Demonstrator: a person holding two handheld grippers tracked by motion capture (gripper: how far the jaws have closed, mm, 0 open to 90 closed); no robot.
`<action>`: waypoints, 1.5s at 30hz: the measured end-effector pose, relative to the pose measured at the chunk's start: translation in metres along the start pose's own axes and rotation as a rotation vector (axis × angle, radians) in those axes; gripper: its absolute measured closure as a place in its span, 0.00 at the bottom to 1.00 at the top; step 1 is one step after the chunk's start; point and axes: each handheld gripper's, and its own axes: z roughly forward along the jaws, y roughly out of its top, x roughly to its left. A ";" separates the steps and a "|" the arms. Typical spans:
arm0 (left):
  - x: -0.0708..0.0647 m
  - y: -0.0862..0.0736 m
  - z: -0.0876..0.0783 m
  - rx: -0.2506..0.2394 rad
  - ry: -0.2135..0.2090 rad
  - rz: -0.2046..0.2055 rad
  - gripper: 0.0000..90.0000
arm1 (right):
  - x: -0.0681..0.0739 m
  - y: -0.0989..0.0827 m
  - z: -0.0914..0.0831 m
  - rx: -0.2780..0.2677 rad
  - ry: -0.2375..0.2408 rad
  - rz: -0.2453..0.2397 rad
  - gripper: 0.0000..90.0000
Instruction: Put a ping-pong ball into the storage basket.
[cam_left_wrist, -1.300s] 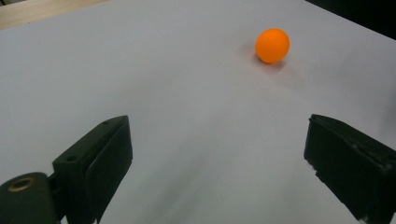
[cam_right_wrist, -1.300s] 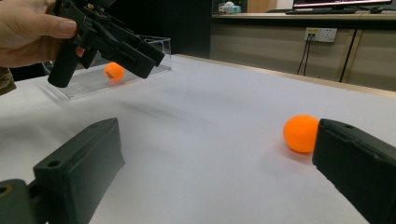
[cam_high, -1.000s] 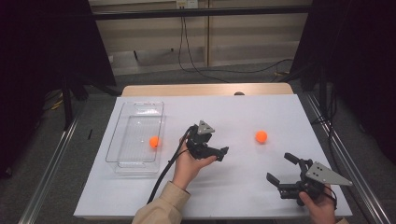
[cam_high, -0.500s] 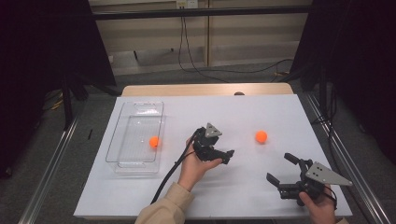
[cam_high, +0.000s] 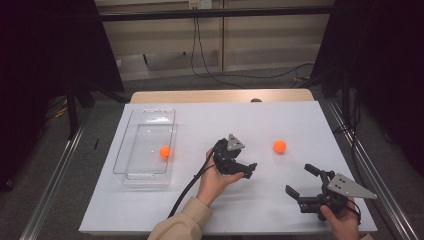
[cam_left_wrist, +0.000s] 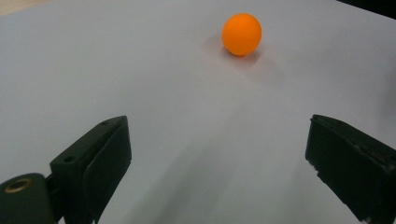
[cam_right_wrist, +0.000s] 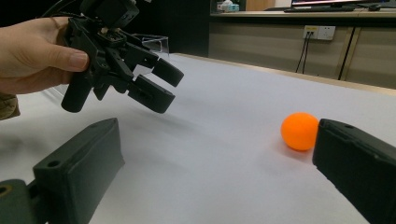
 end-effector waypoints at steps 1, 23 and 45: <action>-0.001 0.000 0.001 -0.002 -0.003 0.002 0.08 | 0.000 0.000 0.000 0.000 0.000 0.000 0.01; -0.012 0.002 0.021 0.004 -0.011 0.025 0.07 | -0.001 0.000 -0.001 -0.001 0.002 0.001 0.01; -0.015 0.012 0.037 -0.013 -0.028 -0.005 0.07 | 0.000 0.000 -0.001 -0.002 0.003 0.005 0.01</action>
